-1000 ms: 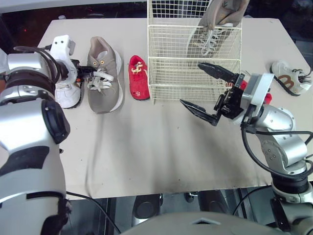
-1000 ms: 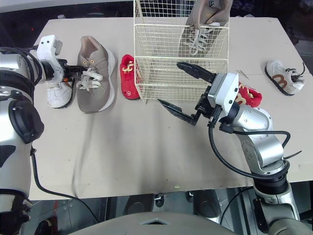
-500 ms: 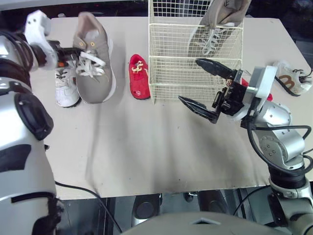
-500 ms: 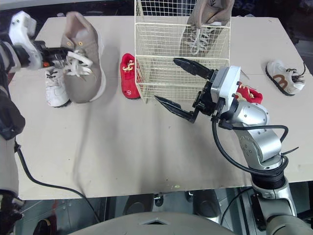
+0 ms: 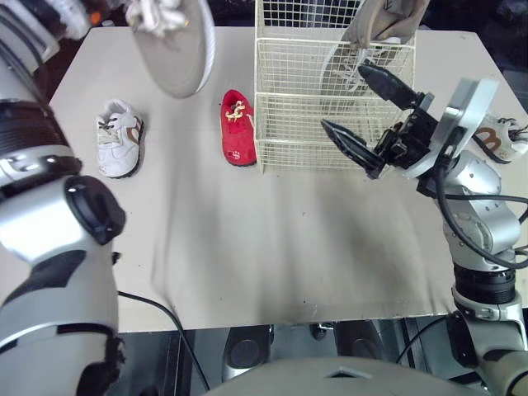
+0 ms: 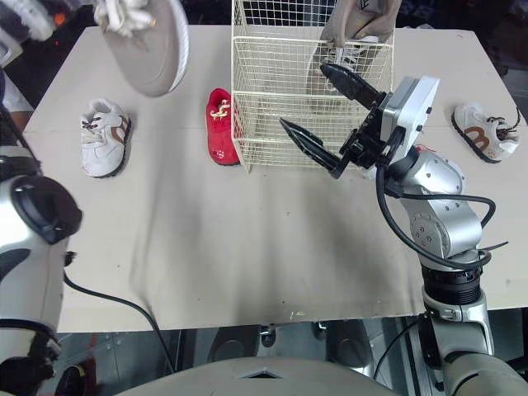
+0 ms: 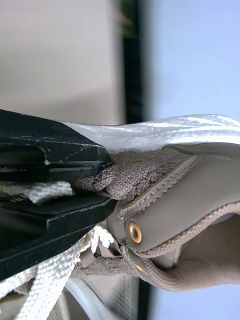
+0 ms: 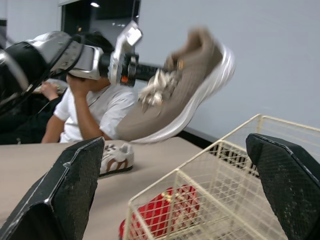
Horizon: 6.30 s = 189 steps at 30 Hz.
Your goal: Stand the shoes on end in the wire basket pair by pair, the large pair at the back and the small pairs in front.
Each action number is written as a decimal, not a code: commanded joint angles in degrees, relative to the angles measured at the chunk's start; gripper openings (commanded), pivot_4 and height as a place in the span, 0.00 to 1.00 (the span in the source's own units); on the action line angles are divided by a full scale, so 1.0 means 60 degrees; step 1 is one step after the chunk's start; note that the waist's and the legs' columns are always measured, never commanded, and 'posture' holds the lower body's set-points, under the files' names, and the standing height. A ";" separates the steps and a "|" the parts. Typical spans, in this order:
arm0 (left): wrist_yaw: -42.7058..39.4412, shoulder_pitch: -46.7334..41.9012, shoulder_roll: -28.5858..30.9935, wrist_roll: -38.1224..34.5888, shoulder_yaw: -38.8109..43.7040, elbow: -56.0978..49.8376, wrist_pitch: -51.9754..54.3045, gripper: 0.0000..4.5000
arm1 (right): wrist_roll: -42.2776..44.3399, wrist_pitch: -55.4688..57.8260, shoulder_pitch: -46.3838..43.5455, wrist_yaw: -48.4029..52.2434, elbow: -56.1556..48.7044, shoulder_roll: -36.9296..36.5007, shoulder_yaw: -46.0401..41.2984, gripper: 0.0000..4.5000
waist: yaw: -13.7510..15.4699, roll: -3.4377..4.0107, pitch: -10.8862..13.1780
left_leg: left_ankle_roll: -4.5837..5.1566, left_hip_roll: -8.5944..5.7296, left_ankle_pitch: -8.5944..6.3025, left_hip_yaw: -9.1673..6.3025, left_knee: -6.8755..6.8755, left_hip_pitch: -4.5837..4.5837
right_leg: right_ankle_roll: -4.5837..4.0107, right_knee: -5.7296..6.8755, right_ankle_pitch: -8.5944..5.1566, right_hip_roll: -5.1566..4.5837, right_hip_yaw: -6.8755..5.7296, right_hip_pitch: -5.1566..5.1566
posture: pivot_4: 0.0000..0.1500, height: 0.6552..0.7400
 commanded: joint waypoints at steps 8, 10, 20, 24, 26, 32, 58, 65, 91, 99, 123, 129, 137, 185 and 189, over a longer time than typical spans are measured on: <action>0.2010 -0.0416 -0.3181 -0.1003 0.0358 -0.1401 -0.4415 0.03 | -0.0070 -0.0601 -0.0059 -0.1051 -0.0128 0.0328 -0.0901 1.00 | 0.0047 0.0001 0.0000 | 0.0002 -0.0007 -0.0001 0.0033 0.0019 0.0001 | 0.0000 0.0017 0.0000 0.0016 0.0010 0.0000 | 1.00 0.36; 0.2074 -0.0478 -0.3619 -0.0793 0.0128 -0.0996 -0.5558 0.03 | -0.0100 -0.0640 0.0026 -0.1202 -0.0230 0.0348 -0.0942 1.00 | 0.0027 0.0001 0.0000 | 0.0002 -0.0004 -0.0001 0.0040 0.0015 0.0007 | 0.0000 0.0016 0.0000 0.0045 0.0023 -0.0001 | 1.00 0.36; 0.2685 -0.0662 -0.5206 0.0572 -0.0874 0.1815 -1.1085 0.03 | -0.0200 -0.0667 0.0457 -0.1722 -0.0671 0.0224 -0.1221 1.00 | 0.0167 0.0001 0.0000 | 0.0008 -0.0009 -0.0004 0.0062 0.0014 0.0003 | 0.0000 0.0005 0.0000 0.0061 -0.0010 0.0000 | 1.00 0.36; 0.3150 -0.0784 -0.5495 0.1005 -0.1093 0.2915 -1.2424 0.03 | -0.0207 -0.0674 0.0541 -0.1841 -0.0741 0.0192 -0.1288 1.00 | 0.0170 0.0001 0.0000 | 0.0012 -0.0045 -0.0006 0.0055 0.0012 -0.0002 | 0.0000 -0.0002 0.0000 0.0061 -0.0021 0.0000 | 1.00 0.36; 0.3291 -0.0808 -0.5523 0.1157 -0.1199 0.3352 -1.2871 0.03 | -0.0234 -0.0682 0.0635 -0.1913 -0.0788 0.0174 -0.1321 1.00 | 0.0156 0.0001 0.0000 | 0.0014 -0.0049 -0.0007 0.0057 0.0010 -0.0002 | 0.0001 -0.0004 0.0000 0.0060 -0.0021 0.0000 | 1.00 0.36; 0.3573 -0.0828 -0.5432 0.1455 -0.1382 0.4435 -1.3852 0.03 | -0.0364 -0.0782 0.0929 -0.2039 -0.0853 0.0194 -0.1344 1.00 | 0.0148 0.0001 0.0000 | 0.0015 -0.0049 -0.0008 0.0058 -0.0004 0.0004 | 0.0001 -0.0007 -0.0001 0.0061 -0.0020 -0.0001 | 1.00 0.36; 0.3998 -0.1737 -0.5297 0.1892 -0.1550 0.6531 -1.4868 0.03 | -0.0493 -0.0722 0.1091 -0.2371 -0.1167 0.0349 -0.1101 1.00 | 0.0160 0.0001 0.0000 | 0.0018 -0.0054 -0.0009 0.0052 -0.0004 -0.0002 | 0.0003 -0.0015 -0.0002 0.0060 -0.0032 0.0000 | 1.00 0.36; 0.4525 -0.1815 -0.5190 0.2376 -0.1760 0.7017 -1.4690 0.03 | -0.0537 -0.0745 0.1123 -0.2464 -0.1248 0.0389 -0.1074 1.00 | 0.0156 0.0001 0.0000 | 0.0019 -0.0054 -0.0010 0.0052 -0.0005 -0.0003 | 0.0003 -0.0017 -0.0002 0.0060 -0.0032 0.0000 | 1.00 0.36; 0.3563 -0.0144 -0.5478 0.2103 -0.2179 0.5861 -1.2315 0.68 | -0.0551 -0.0615 0.1386 -0.2513 -0.1330 0.0340 -0.1092 1.00 | 0.0176 0.0001 -0.0001 | 0.0018 -0.0054 -0.0009 0.0050 0.0000 -0.0001 | 0.0003 -0.0007 -0.0002 0.0059 -0.0032 0.0001 | 1.00 0.36; 0.3541 0.1751 -0.5795 0.1734 -0.2569 0.1939 -1.0420 0.99 | -0.0596 -0.0603 0.1544 -0.2496 -0.1372 0.0261 -0.1181 1.00 | 0.0154 0.0007 -0.0004 | 0.0017 -0.0051 -0.0009 0.0047 0.0001 0.0005 | 0.0003 -0.0003 -0.0002 0.0058 -0.0020 0.0001 | 1.00 0.36; 0.0363 0.5446 -0.2102 -0.2056 -0.3325 -0.7653 -0.2102 0.99 | -0.0921 0.0905 0.3711 -0.0631 0.1070 -0.3609 -0.3261 1.00 | 0.0140 0.0031 -0.0017 | 0.0017 0.0005 -0.0009 0.0046 -0.0002 0.0069 | 0.0001 0.0012 -0.0003 0.0083 0.0077 0.0025 | 1.00 0.36; -0.2060 0.5867 0.0267 -0.3440 -0.3740 -0.8771 -0.0302 0.99 | -0.1041 0.0515 0.3333 0.0678 0.3726 -0.4065 -0.3190 1.00 | 0.0129 0.0035 -0.0017 | 0.0019 0.0008 -0.0011 0.0069 -0.0028 0.0158 | 0.0030 -0.0001 -0.0024 0.0089 0.0105 0.0099 | 1.00 0.36; -0.3056 0.5600 0.1322 -0.4053 -0.3857 -0.8834 0.0561 0.99 | -0.0952 0.0255 0.1983 0.2510 0.6666 -0.4266 -0.3136 1.00 | 0.0148 0.0045 -0.0017 | 0.0021 0.0006 -0.0013 0.0069 -0.0026 0.0157 | 0.0032 -0.0005 -0.0025 0.0092 0.0111 0.0100 | 1.00 0.36; -0.5154 0.4630 0.1538 -0.3198 -0.4854 -0.7498 0.0206 1.00 | -0.4093 -1.1909 0.1886 0.3078 0.3221 -0.5767 -0.1368 0.01 | 0.0147 0.0090 0.0007 | 0.0015 0.0011 -0.0010 0.0073 -0.0024 0.0158 | 0.0043 -0.0010 -0.0035 0.0093 0.0122 0.0096 | 1.00 0.36; -0.5050 0.4426 0.1362 -0.2301 -0.5573 -0.7269 -0.0346 1.00 | -0.4420 -1.1520 0.0770 0.3199 0.2909 -0.5776 0.0075 0.01 | 0.0153 0.0089 0.0007 | 0.0015 0.0013 -0.0010 0.0075 -0.0023 0.0156 | 0.0043 -0.0011 -0.0036 0.0098 0.0124 0.0095 | 1.00 0.36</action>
